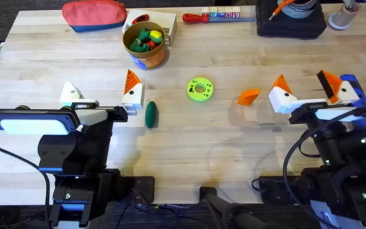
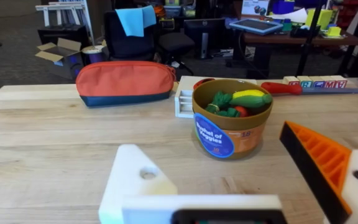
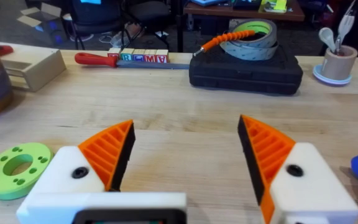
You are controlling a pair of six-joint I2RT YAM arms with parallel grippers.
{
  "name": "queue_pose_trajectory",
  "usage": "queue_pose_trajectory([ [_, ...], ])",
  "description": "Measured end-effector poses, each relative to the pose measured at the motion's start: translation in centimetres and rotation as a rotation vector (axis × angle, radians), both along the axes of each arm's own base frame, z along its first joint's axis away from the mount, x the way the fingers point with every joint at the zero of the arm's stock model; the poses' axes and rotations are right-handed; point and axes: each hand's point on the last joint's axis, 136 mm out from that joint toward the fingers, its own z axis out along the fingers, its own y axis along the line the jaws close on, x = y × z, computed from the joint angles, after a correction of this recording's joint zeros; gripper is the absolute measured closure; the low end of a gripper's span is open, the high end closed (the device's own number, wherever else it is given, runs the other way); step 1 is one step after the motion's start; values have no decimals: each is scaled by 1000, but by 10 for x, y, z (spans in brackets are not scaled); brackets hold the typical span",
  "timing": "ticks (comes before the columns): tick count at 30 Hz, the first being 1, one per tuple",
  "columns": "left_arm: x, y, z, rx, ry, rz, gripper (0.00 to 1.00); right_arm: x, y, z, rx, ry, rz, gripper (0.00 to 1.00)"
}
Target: Pick up the gripper from the table and insert it into the empty holder that is missing its gripper. Then pick up a screw, insert it into the mounting hole, and use the screwdriver to tighten it. Finally, clean up the table by picking up the vegetable and placing it into the bucket.
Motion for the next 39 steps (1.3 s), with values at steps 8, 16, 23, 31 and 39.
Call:
queue_pose_trajectory([
  [8, 0, 0, 0, 0, 0, 0, 13, 0, 4, -1, 2, 8, 21, 10],
  [16, -2, 0, -12, 0, 67, -2, 15, -5, 6, -2, 25, 55, 31, 10],
  [23, -25, 1, 8, 7, 314, 4, 16, -29, 11, 8, 80, 289, 49, 10],
  [31, -6, -21, 27, -30, 577, -122, 14, -39, 13, 51, 100, 533, 45, 10],
  [39, 8, -48, 7, -118, 803, -265, 15, -17, 13, 67, 102, 637, 40, 11],
])
